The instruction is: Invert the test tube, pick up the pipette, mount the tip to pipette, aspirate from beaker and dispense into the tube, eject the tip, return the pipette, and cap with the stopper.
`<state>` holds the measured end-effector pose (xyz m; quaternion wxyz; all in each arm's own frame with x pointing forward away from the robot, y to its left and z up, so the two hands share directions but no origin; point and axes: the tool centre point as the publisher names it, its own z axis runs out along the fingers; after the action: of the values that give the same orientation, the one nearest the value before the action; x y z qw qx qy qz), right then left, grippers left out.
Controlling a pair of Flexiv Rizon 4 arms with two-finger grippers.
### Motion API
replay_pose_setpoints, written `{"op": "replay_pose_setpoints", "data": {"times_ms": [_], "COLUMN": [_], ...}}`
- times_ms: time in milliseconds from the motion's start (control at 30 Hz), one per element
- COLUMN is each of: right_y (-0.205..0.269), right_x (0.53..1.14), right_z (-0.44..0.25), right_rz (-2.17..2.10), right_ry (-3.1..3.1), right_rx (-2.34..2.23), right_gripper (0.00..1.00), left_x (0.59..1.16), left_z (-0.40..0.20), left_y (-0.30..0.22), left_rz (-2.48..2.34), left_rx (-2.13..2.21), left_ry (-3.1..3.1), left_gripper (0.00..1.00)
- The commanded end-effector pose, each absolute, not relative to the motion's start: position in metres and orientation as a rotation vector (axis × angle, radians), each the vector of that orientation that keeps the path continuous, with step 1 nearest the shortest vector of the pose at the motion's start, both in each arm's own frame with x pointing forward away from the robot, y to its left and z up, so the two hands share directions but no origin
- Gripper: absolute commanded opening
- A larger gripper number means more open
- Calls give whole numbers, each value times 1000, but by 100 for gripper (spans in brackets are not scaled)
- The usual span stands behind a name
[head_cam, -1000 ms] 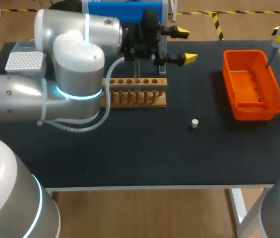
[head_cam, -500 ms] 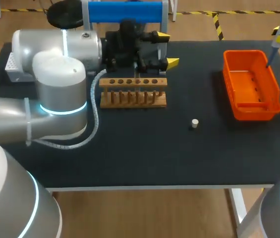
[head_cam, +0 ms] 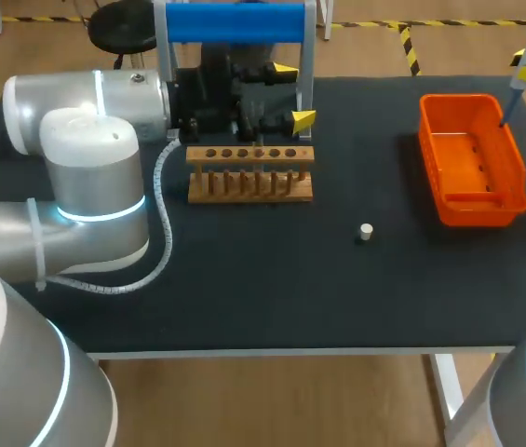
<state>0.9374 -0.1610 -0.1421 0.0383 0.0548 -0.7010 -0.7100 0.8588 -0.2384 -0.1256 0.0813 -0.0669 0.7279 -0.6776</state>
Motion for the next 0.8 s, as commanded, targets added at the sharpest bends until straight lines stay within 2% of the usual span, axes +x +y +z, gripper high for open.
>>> {"op": "replay_pose_setpoints", "data": {"times_ms": [33, 800], "right_y": [-161, -161], "right_x": [938, 938], "right_z": [-141, -141], "right_rz": [-2173, -2173], "right_ry": [-2153, -2153], "right_rx": [169, 169], "right_gripper": [0, 0], "left_x": [854, 852], "left_z": [-129, -127], "left_y": [-235, -234], "left_rz": [-2053, -2017], "left_rx": [-200, -261], "left_ry": [2140, 2173], "left_gripper": [100, 100]}}
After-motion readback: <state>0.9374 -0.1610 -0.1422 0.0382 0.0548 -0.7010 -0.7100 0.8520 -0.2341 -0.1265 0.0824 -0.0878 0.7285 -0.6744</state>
